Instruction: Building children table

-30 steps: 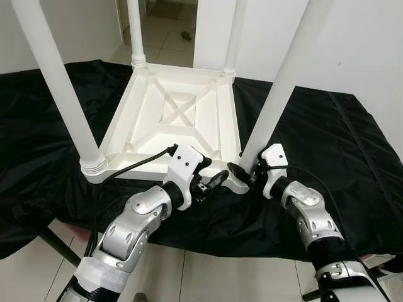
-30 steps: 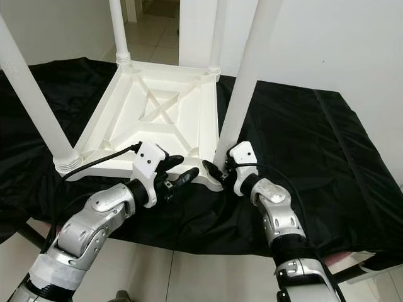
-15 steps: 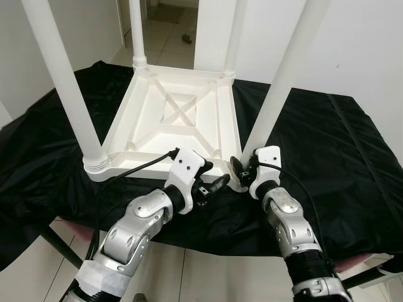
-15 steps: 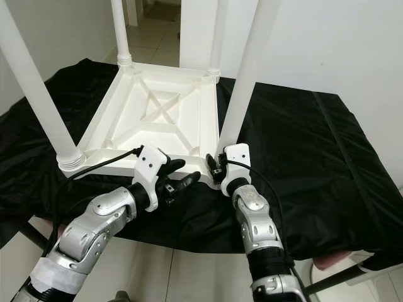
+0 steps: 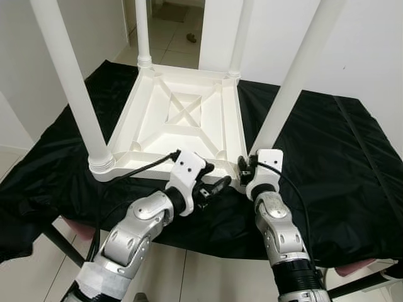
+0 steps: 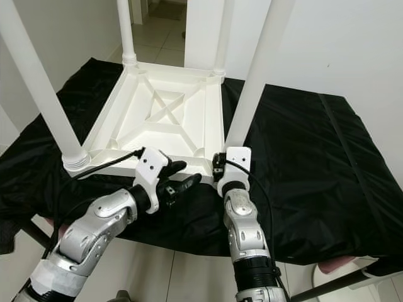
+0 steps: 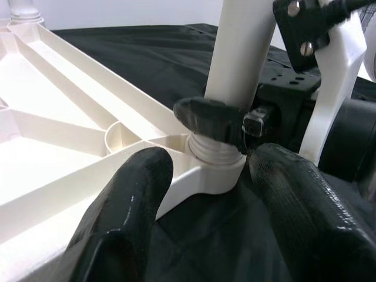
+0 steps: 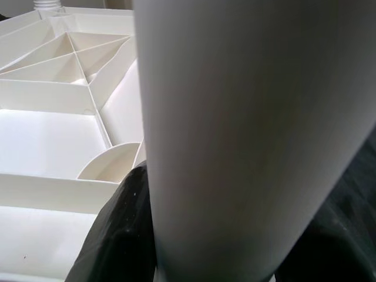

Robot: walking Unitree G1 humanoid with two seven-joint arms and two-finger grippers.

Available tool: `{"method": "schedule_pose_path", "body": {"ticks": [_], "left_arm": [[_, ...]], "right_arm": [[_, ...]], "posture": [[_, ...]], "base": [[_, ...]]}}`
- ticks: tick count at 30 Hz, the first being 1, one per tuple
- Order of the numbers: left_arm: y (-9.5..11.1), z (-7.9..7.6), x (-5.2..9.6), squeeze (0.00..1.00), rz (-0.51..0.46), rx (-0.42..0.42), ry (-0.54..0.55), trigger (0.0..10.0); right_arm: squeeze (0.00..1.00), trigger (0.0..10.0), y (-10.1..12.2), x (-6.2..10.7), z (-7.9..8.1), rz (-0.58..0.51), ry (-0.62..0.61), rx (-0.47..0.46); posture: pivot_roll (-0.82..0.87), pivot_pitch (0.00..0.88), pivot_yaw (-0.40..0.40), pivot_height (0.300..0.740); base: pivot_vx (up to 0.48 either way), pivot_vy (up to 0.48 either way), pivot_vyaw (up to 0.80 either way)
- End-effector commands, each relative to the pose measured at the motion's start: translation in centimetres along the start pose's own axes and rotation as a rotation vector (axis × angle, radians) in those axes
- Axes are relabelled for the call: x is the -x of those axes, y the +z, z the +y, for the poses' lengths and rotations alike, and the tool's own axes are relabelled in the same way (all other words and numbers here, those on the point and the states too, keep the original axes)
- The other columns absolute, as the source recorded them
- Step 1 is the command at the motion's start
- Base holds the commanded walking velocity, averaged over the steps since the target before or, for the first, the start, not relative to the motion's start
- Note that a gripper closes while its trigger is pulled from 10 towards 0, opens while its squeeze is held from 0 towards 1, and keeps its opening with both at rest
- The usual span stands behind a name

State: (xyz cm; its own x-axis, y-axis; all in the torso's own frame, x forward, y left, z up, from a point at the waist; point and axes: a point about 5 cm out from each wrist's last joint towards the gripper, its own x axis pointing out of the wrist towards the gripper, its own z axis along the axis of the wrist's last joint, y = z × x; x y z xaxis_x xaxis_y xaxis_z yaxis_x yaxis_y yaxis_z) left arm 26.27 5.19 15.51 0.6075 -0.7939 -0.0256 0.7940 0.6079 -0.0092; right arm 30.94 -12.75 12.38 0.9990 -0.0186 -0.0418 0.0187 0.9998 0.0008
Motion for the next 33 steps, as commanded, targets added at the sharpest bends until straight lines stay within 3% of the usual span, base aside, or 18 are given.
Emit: {"method": "schedule_pose_path", "body": {"ticks": [1,2,9,15,16,17,18,19,21,24,30,31,32,33], "left_arm": [[0.2,-0.4,0.0,0.0,-0.001,-0.006,-0.038,10.0],[0.2,-0.4,0.0,0.0,0.0,-0.005,-0.039,10.0],[0.1,-0.5,0.0,0.0,0.001,-0.004,-0.042,10.0],[0.1,-0.6,0.0,0.0,0.003,-0.004,-0.048,10.0],[0.1,-0.6,-0.1,0.0,0.003,-0.004,-0.049,10.0],[0.1,-0.6,-0.1,0.0,0.003,-0.004,-0.049,10.0],[0.2,-0.6,-0.1,0.0,0.002,-0.004,-0.051,10.0],[0.2,-0.6,-0.1,0.0,0.002,-0.004,-0.051,10.0],[0.2,-0.6,-0.2,0.0,0.001,-0.005,-0.054,10.0],[0.3,-0.5,-0.2,0.0,0.0,-0.007,-0.055,10.0],[0.4,-0.4,-0.1,0.0,-0.003,-0.009,-0.046,10.0],[0.4,-0.4,-0.1,0.0,-0.003,-0.009,-0.044,10.0],[0.5,-0.4,-0.1,0.0,-0.004,-0.008,-0.042,10.0],[0.5,-0.3,-0.1,0.0,-0.004,-0.008,-0.04,10.0]], "right_arm": [[0.0,10.0,-1.9,0.5,-0.8,0.101,-0.055,-0.007],[1.0,10.0,-1.7,0.5,-0.8,0.09,-0.05,-0.012],[1.0,10.0,-1.1,0.3,-1.8,0.053,0.001,-0.001],[1.0,10.0,-1.0,0.1,-2.9,0.039,0.148,0.064],[0.12,10.0,-0.9,0.0,-3.1,0.034,0.21,0.094],[0.12,10.0,-0.9,0.0,-3.1,0.034,0.21,0.094],[0.0,10.0,-0.8,-0.1,-3.3,0.025,0.281,0.127],[0.0,10.0,-0.8,-0.1,-3.3,0.025,0.281,0.127],[0.0,10.0,-0.4,-0.3,-3.3,-0.008,0.461,0.224],[0.0,10.0,-0.4,-0.4,-3.2,-0.014,0.552,0.272],[0.0,10.0,-0.5,-1.2,-3.1,-0.004,0.644,0.328],[0.0,4.7,-0.5,-1.2,-3.1,-0.004,0.659,0.335],[0.0,0.0,-0.5,-1.2,-3.1,-0.006,0.68,0.338],[0.0,0.0,-0.6,-1.2,-3.0,-0.007,0.693,0.339]], "posture": [[0.05,0.0,-0.06,0.74],[0.05,0.0,-0.06,0.74],[0.04,0.0,-0.056,0.74],[0.04,0.0,-0.053,0.74],[0.04,0.0,-0.05,0.74],[0.04,0.0,-0.05,0.74],[0.03,0.0,-0.046,0.74],[0.03,0.0,-0.046,0.74],[0.03,0.0,-0.042,0.74],[0.03,0.0,-0.04,0.74],[0.04,0.0,-0.04,0.74],[0.04,0.0,-0.04,0.74],[0.05,0.0,-0.039,0.74],[0.05,0.0,-0.039,0.74]], "base": [[0.0,0.0,0.0],[0.0,0.0,0.0],[0.0,0.0,0.0],[0.0,0.0,0.0],[0.0,0.0,0.0],[0.0,0.0,0.0],[0.0,0.0,0.0],[0.0,0.0,0.0],[0.0,0.0,0.0],[0.0,0.0,0.0],[0.0,0.0,0.0],[0.0,0.0,0.0],[0.0,0.0,0.0],[0.0,0.0,0.0]]}}
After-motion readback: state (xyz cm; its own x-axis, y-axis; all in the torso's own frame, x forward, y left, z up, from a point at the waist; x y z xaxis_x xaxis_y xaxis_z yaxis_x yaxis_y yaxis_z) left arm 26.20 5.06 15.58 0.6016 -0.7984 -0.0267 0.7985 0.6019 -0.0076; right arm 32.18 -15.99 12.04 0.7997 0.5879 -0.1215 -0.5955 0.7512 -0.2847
